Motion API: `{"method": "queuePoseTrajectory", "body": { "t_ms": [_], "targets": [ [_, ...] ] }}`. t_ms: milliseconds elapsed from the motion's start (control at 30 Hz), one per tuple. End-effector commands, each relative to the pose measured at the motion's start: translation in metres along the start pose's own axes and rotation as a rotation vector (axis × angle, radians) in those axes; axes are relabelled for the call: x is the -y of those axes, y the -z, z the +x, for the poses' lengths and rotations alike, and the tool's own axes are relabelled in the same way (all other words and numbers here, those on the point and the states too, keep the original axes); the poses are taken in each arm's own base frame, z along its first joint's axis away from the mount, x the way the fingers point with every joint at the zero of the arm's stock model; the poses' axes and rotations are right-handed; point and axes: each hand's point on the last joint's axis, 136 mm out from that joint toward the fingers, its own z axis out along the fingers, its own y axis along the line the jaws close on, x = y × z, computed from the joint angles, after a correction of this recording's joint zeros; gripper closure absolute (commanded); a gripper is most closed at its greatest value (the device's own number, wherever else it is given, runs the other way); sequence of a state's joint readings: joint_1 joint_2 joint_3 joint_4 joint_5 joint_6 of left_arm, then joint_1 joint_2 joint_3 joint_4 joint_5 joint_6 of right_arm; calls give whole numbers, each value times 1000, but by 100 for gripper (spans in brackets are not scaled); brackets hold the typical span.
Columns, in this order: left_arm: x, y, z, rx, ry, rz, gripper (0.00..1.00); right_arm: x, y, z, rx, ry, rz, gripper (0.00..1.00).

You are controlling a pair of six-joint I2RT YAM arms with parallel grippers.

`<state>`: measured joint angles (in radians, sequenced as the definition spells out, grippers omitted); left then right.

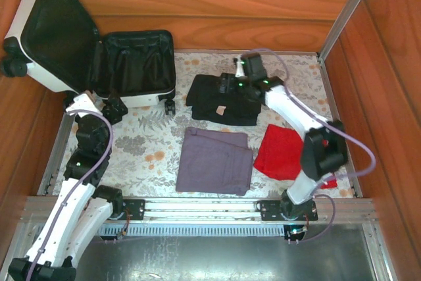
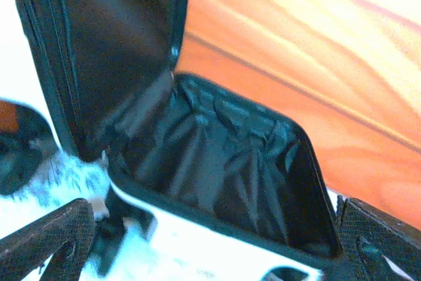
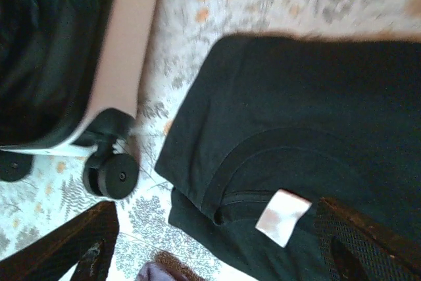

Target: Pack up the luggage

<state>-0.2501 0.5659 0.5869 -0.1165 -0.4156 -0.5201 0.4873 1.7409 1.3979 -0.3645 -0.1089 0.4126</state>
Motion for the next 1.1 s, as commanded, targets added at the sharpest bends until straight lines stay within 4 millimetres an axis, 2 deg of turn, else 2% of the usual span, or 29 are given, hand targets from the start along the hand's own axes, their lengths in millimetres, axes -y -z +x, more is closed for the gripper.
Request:
{"method": "queuePoseTrajectory", "body": {
  "t_ms": [0,67,167,267,400,567,800,933,1067],
  "targets": [
    [-10,17,43,-222,114,-21,3,4,-30,40,-187,76,106,16],
    [-9,24,48,-267,171,-15,4,6,-45,47,-221,140,160,14],
    [5,30,49,-333,209,35,5,10,-61,55,-278,212,207,12],
    [14,32,53,-386,238,56,5,7,-77,65,-313,260,231,7],
    [14,29,66,-455,252,34,5,-4,-95,77,-319,292,230,0],
    [13,27,82,-511,256,20,5,-19,-109,85,-317,346,215,1],
    [13,28,94,-555,257,29,4,-39,-122,87,-300,454,213,1],
    [14,30,98,-578,261,36,4,-32,-134,91,-317,479,260,1],
    [16,31,103,-602,281,35,0,-27,-143,102,-360,521,260,8]
  ]
}}
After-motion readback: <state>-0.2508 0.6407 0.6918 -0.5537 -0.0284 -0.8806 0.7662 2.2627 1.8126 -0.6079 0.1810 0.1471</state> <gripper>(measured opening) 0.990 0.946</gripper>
